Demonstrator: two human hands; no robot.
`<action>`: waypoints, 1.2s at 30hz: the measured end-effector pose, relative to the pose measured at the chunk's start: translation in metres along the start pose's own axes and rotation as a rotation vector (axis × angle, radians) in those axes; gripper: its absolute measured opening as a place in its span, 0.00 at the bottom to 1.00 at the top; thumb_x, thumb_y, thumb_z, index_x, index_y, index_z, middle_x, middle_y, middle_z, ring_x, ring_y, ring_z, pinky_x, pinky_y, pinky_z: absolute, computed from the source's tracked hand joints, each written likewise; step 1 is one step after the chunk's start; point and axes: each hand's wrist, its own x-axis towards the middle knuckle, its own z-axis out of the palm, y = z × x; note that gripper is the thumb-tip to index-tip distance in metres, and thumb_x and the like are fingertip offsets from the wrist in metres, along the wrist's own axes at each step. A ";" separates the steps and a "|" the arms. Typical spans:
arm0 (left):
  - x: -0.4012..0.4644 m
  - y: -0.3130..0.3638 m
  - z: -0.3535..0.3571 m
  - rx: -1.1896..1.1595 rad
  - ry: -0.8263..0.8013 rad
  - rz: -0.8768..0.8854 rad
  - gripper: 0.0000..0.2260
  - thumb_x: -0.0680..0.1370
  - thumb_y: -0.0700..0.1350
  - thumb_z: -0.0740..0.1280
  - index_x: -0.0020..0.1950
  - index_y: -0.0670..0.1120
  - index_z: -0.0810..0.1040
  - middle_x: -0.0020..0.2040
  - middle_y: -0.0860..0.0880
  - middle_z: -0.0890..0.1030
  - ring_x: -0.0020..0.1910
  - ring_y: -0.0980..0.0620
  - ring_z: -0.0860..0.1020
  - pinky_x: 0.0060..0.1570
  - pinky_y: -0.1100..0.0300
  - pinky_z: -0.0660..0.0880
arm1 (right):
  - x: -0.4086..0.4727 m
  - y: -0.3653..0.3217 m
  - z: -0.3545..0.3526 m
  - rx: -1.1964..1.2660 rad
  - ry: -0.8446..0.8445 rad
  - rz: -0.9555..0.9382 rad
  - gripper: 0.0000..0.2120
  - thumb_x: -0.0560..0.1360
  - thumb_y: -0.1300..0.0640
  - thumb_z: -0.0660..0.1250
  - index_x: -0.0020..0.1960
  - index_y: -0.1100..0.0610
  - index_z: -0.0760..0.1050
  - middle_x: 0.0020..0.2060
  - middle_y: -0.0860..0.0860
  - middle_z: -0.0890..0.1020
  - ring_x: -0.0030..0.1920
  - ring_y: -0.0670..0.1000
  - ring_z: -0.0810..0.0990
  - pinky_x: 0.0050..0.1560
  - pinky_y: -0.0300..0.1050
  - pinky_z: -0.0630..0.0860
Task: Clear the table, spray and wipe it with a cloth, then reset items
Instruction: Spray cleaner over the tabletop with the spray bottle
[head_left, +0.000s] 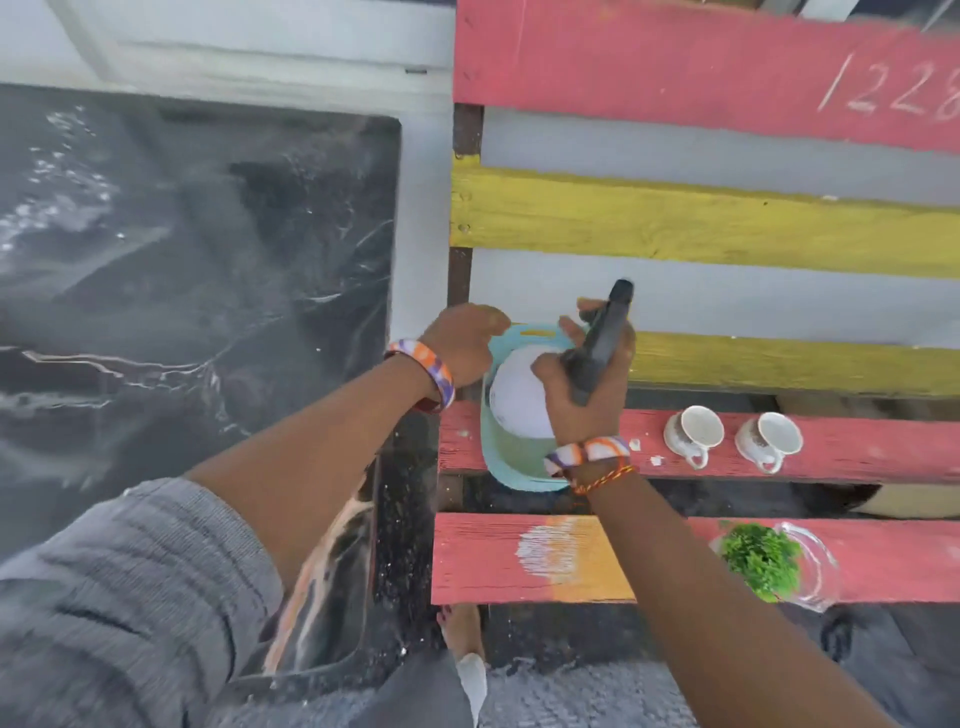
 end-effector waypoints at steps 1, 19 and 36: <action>-0.013 0.002 -0.011 0.016 0.035 0.024 0.18 0.77 0.42 0.57 0.66 0.41 0.72 0.68 0.44 0.73 0.68 0.46 0.69 0.67 0.60 0.63 | -0.001 -0.019 0.003 0.021 0.010 -0.043 0.23 0.66 0.69 0.64 0.58 0.55 0.66 0.49 0.42 0.75 0.39 0.30 0.75 0.37 0.29 0.70; -0.146 -0.116 -0.163 -0.078 0.374 -0.059 0.17 0.75 0.29 0.57 0.60 0.36 0.76 0.59 0.40 0.80 0.60 0.46 0.77 0.60 0.62 0.69 | 0.000 -0.178 0.122 0.205 -0.008 0.151 0.15 0.72 0.53 0.67 0.27 0.56 0.76 0.20 0.48 0.78 0.26 0.48 0.77 0.24 0.39 0.73; -0.126 -0.320 -0.294 0.367 0.171 -0.200 0.17 0.74 0.37 0.59 0.61 0.44 0.75 0.58 0.42 0.79 0.53 0.39 0.78 0.54 0.49 0.77 | 0.082 -0.146 0.315 -0.356 -0.094 0.368 0.16 0.64 0.48 0.70 0.27 0.59 0.73 0.24 0.58 0.76 0.25 0.55 0.72 0.29 0.46 0.71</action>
